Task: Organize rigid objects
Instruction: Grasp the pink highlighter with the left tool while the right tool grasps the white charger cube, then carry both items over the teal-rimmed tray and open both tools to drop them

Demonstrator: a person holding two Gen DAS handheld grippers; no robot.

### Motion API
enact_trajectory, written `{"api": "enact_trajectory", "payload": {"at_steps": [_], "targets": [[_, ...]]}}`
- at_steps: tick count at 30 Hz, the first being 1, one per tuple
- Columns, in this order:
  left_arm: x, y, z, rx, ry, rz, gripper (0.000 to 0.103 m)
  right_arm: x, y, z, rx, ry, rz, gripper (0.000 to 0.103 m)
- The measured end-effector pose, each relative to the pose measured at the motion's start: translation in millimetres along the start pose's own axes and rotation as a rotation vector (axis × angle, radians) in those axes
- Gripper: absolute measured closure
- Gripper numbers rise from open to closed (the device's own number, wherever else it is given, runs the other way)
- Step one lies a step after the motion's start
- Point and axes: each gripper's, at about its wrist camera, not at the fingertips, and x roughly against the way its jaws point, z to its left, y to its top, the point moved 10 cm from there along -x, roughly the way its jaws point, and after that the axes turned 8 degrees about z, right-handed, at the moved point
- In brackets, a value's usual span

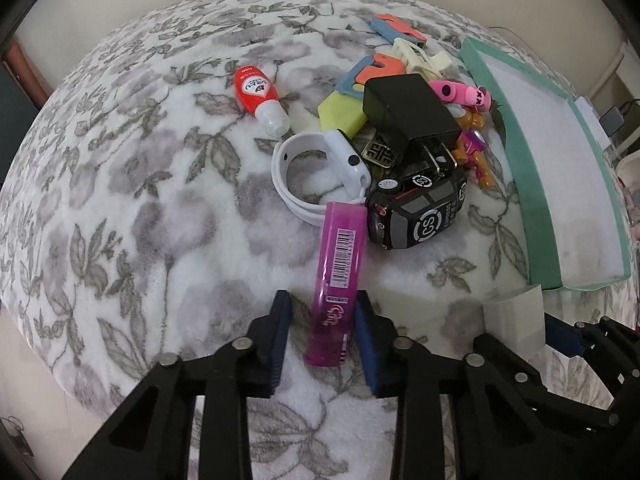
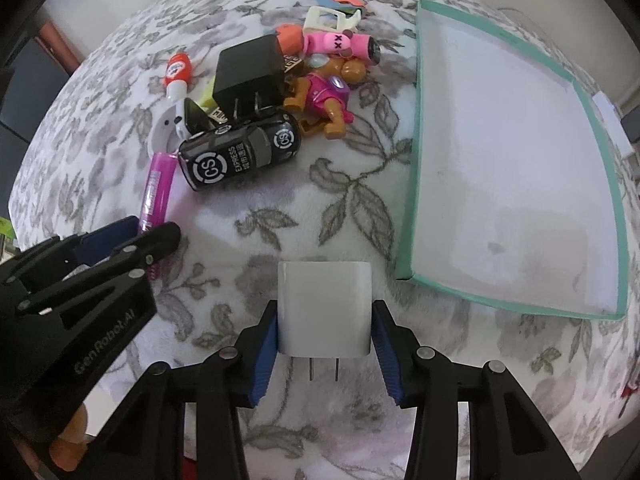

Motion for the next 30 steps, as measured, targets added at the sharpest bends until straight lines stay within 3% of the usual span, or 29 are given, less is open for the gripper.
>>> {"api": "enact_trajectory", "payload": {"at_steps": [2,8,14,30], "targets": [[0.1,-3.7,0.0,0.002,0.002,-0.001,0.079,2.2,-2.5,1.5,0.006,-0.006,-0.002,0.055],[2.9,-19.0,7.1,0.012,-0.021,0.012,0.082,-1.9,-8.2,9.5,0.014,-0.008,-0.011,0.055],[2.4,-32.0,17.4,0.044,-0.063,0.028,0.082,-2.1,-10.7,10.9,0.026,-0.011,-0.018,0.055],[25.7,-31.2,27.9,0.086,-0.032,0.050,0.082,11.9,-15.7,-6.0,-0.019,0.073,-0.051,0.059]]}}
